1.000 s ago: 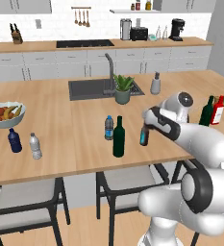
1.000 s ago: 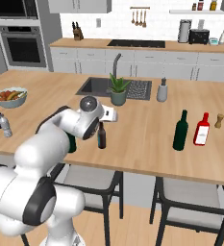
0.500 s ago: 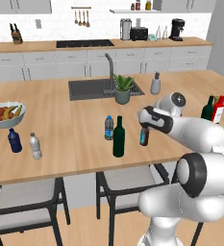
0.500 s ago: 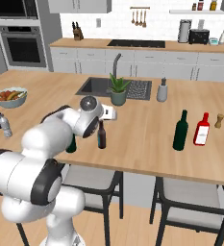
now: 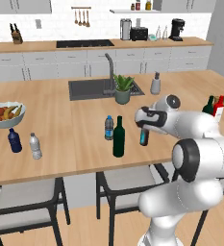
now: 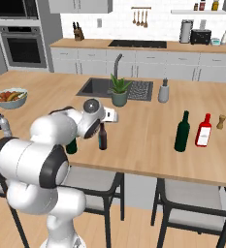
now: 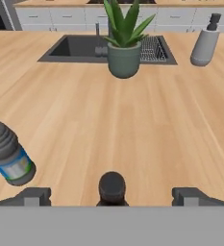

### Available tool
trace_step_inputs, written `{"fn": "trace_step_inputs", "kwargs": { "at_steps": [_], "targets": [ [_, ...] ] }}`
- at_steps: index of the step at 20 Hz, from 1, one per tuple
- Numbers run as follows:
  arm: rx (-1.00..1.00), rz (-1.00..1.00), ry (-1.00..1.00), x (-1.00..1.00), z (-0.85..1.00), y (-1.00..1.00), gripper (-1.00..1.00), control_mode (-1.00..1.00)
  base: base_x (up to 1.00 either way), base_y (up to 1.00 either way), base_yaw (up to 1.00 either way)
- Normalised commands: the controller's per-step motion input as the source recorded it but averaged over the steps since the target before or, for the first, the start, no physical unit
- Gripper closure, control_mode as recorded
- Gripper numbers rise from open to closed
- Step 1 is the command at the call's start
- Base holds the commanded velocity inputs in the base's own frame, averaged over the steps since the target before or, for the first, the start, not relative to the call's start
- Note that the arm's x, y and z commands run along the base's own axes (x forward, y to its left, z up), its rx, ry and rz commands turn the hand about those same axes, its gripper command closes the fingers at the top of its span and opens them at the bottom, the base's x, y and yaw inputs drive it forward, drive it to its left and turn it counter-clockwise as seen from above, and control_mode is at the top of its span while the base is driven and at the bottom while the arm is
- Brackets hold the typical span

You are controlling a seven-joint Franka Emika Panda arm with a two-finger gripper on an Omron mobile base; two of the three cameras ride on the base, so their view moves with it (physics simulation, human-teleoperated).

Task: Move the plastic bottles in the middle to the plastics group, and the glass bottles in the middle to the glass group.

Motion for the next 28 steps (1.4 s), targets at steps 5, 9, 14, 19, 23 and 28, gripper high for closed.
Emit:
{"fn": "trace_step_inputs", "kwargs": {
  "at_steps": [5, 9, 14, 19, 23, 28],
  "targets": [
    [0.0, 0.0, 0.0, 0.18, -0.32, 0.0, -1.0, -1.0, 0.0, 0.0, 0.0],
    [0.0, 0.0, 0.0, 0.11, -0.24, 0.0, -1.0, -1.0, 0.0, 0.0, 0.0],
    [0.0, 0.0, 0.0, 0.01, -0.14, 0.0, -1.0, -1.0, 0.0, 0.0, 0.0],
    [0.0, 0.0, 0.0, 0.12, -0.02, 0.03, -1.0, -1.0, 0.0, 0.0, 0.0],
    [0.0, 0.0, 0.0, 0.1, 0.0, 0.05, -1.0, -1.0, 0.0, 0.0, 0.0],
    [0.0, 0.0, 0.0, 0.0, 0.0, 0.0, -1.0, -1.0, 0.0, 0.0, 0.0]
  ]
}}
